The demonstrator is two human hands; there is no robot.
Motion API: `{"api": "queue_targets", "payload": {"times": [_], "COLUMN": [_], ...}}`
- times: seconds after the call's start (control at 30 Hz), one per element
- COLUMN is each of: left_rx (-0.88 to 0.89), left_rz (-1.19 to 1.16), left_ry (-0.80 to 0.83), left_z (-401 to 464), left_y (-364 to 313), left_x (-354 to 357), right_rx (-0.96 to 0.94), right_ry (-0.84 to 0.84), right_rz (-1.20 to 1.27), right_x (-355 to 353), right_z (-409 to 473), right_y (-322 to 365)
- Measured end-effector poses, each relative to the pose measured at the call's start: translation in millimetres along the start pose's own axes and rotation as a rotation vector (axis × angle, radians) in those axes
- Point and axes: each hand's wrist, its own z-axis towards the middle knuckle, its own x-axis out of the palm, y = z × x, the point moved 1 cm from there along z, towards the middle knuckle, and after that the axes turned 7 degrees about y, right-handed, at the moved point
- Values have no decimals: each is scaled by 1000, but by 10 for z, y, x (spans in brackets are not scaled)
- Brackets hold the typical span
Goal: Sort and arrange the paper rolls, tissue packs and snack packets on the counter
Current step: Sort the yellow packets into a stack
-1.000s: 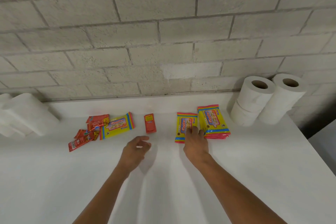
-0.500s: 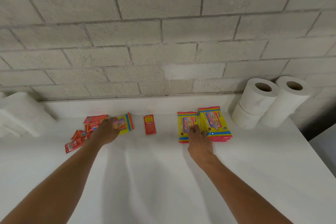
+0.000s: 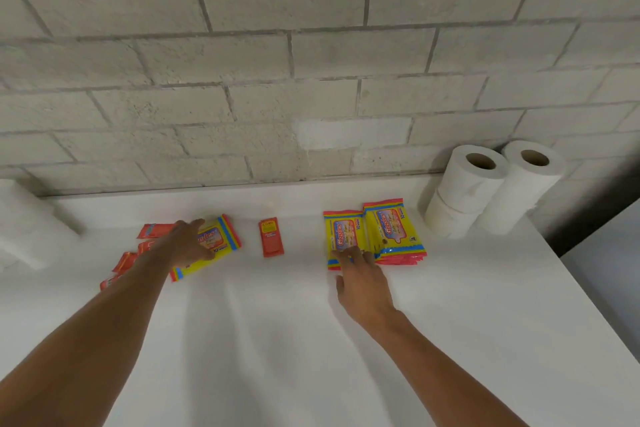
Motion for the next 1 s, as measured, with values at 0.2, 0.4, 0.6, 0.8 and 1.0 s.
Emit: {"api": "queue_targets", "payload": {"times": [0.2,0.4,0.6,0.8,1.0], "left_rx": [18,44,157,256,344], "left_rz": [145,-15,-186,-371,-561], "left_ry": [-176,-235,-263,-285,-223], "left_z": [-209,-523,-802,-1090,-1335], "left_y": [-6,-121,-257,-454,-847], "left_x": [-49,-71,-77,-37,151], "right_rx": [-42,-41,7,5,46], "right_ry": [-14,62,141,166,287], "right_rz": [94,433,692,849,1238], "right_x": [-29,-51,-47,-139,-310], "right_z": [-74,-99,-82,-54,-71], "right_y": [106,260,410,506,532]}}
